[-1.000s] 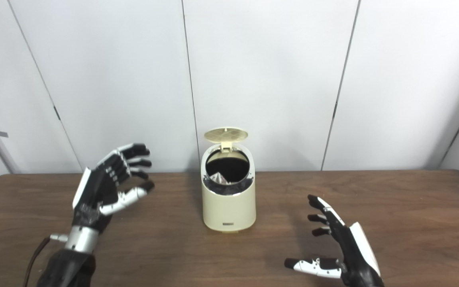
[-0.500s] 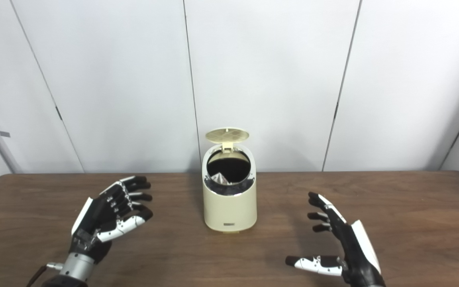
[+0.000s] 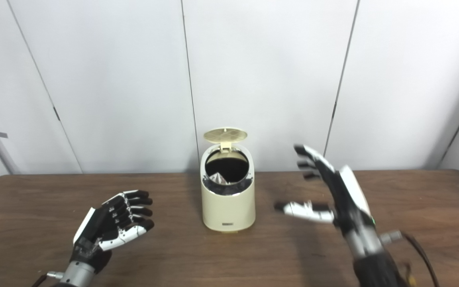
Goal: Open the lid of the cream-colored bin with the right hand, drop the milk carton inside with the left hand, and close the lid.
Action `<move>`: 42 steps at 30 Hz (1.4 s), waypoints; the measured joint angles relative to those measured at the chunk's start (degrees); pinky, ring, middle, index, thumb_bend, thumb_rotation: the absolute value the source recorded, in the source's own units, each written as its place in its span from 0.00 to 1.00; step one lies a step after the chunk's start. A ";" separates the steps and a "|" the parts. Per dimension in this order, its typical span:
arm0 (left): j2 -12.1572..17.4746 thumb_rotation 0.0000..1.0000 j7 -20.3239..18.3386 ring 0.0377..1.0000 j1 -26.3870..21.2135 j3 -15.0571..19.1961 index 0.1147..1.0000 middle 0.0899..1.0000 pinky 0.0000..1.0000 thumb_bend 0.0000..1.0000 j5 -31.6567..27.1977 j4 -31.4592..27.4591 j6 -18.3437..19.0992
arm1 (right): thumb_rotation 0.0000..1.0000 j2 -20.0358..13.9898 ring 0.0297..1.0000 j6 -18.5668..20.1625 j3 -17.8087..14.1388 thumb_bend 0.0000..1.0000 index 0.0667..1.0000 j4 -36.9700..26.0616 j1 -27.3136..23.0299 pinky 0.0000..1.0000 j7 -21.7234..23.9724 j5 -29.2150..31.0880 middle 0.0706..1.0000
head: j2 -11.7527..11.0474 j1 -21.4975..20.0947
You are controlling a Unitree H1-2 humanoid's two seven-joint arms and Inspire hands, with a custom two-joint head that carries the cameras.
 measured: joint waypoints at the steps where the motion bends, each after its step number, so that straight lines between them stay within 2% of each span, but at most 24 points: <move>1: -0.16 0.06 -0.04 0.56 0.01 -0.01 0.63 0.62 0.49 0.71 0.76 0.31 -0.11 | 0.57 0.00 0.79 0.98 0.37 0.72 0.81 0.00 -2.19 0.66 0.66 -0.04 0.86 | 0.00 -0.09; 5: -0.33 0.04 -0.53 0.56 0.03 0.29 0.63 0.62 0.49 0.69 1.22 2.18 -1.06 | 0.58 -0.03 0.78 2.72 2.54 0.73 0.81 0.14 -7.62 0.63 2.30 -1.10 0.84 | -0.18 -0.26; 9: -0.42 0.04 -1.83 0.57 0.02 0.57 0.63 0.63 0.49 0.69 1.15 2.72 -2.37 | 0.57 0.11 0.81 5.89 5.36 0.73 0.83 2.19 -12.39 0.68 4.54 -2.73 0.86 | -0.35 -0.18; 12: -1.08 0.07 -2.08 0.57 0.02 0.98 0.64 0.63 0.49 0.70 1.09 2.78 -2.38 | 0.60 -0.04 0.82 6.31 6.72 0.72 0.85 3.88 -14.68 0.69 5.69 -4.03 0.87 | -0.35 -0.09; 16: -1.71 0.06 -2.16 0.57 -0.03 1.16 0.64 0.62 0.49 0.70 1.26 3.44 -2.62 | 0.62 -1.83 0.90 6.60 10.13 0.71 0.87 6.81 -17.29 0.83 9.34 -6.36 0.90 | -0.35 0.09; 21: -1.91 0.06 -2.31 0.58 -0.03 1.31 0.65 0.63 0.49 0.69 1.30 3.54 -3.31 | 0.64 -4.13 0.92 7.17 12.31 0.71 0.86 7.82 -20.24 0.84 13.35 -8.76 0.90 | -0.26 0.35; 25: -1.91 0.05 -2.31 0.57 -0.03 1.37 0.65 0.63 0.48 0.69 1.38 3.54 -3.52 | 0.63 -4.31 0.93 7.06 13.07 0.71 0.85 7.83 -20.73 0.83 15.44 -8.51 0.88 | 0.00 0.70; 31: -1.91 0.03 -2.18 0.57 -0.03 1.39 0.64 0.63 0.48 0.68 1.69 3.54 -3.52 | 0.66 -4.67 0.98 5.68 13.90 0.74 0.84 7.45 -20.56 0.89 17.44 -8.04 0.88 | 0.17 0.88; 36: -1.91 0.03 -2.06 0.57 -0.02 1.59 0.64 0.63 0.49 0.69 2.73 3.51 -3.43 | 0.68 -6.46 1.00 3.68 13.90 0.75 0.82 5.41 -19.06 0.89 18.56 -7.92 0.87 | 0.44 0.88; 42: -2.06 0.04 -2.12 0.57 -0.03 1.68 0.64 0.62 0.49 0.69 2.77 3.51 -3.43 | 0.69 -7.40 1.00 3.59 14.16 0.76 0.82 3.30 -17.24 0.88 20.20 -8.50 0.86 | 0.79 0.97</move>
